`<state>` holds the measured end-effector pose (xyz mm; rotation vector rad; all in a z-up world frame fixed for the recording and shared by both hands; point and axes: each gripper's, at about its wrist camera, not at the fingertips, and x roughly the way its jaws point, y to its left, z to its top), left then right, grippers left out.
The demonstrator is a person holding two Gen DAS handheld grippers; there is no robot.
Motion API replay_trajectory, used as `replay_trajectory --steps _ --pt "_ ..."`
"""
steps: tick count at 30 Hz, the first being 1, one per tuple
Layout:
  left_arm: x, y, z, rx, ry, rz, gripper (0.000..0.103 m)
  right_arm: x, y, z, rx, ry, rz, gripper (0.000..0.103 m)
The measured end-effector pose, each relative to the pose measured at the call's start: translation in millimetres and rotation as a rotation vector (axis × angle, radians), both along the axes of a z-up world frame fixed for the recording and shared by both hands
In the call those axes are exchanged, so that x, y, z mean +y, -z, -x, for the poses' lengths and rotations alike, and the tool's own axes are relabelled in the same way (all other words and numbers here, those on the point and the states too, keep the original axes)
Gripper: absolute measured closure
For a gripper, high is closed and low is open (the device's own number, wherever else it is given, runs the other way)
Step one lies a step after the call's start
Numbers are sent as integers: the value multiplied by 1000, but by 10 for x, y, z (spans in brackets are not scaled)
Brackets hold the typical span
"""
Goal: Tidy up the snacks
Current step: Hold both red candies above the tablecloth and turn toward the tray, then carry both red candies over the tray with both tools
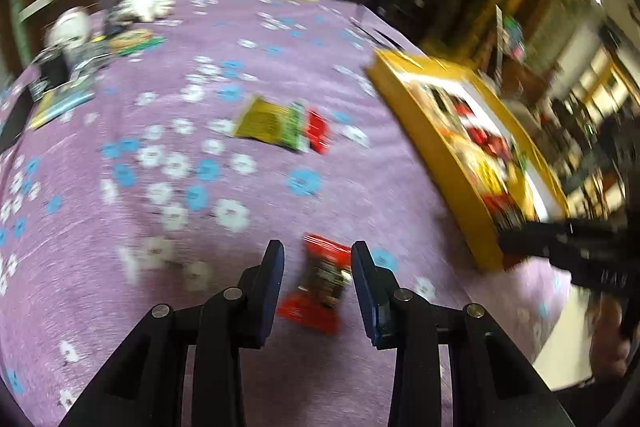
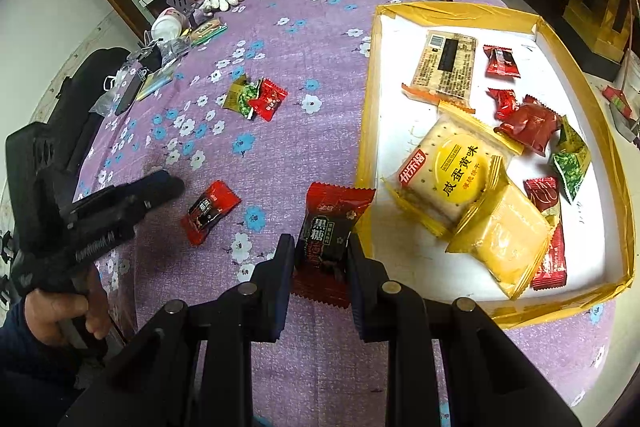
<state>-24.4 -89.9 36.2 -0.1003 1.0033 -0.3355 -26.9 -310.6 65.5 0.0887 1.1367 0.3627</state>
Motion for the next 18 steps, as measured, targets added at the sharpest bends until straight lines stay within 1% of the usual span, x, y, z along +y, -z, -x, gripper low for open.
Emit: replay_trajectory --steps 4,5,6,7,8,9,13,18 --pt "-235 240 -59 79 29 -97 67 -25 -10 4 -3 0 5 79" --pt "-254 272 -61 85 35 -108 67 -47 -14 7 -5 4 7 79" --pt "-275 264 -41 59 40 -121 67 -67 -20 10 -7 7 8 79" --pt "-296 278 -42 54 49 -139 68 -93 -25 14 -9 11 10 79" --pt "-312 283 -44 42 52 -150 73 -127 -33 20 -11 18 9 79" --pt "-314 286 -47 36 46 -155 75 -145 -37 20 -13 23 8 79" --pt "-330 270 -90 33 27 -122 77 -248 -40 34 -14 47 4 79" --pt "-442 145 -127 20 53 -74 77 -341 -45 41 -15 70 0 79"
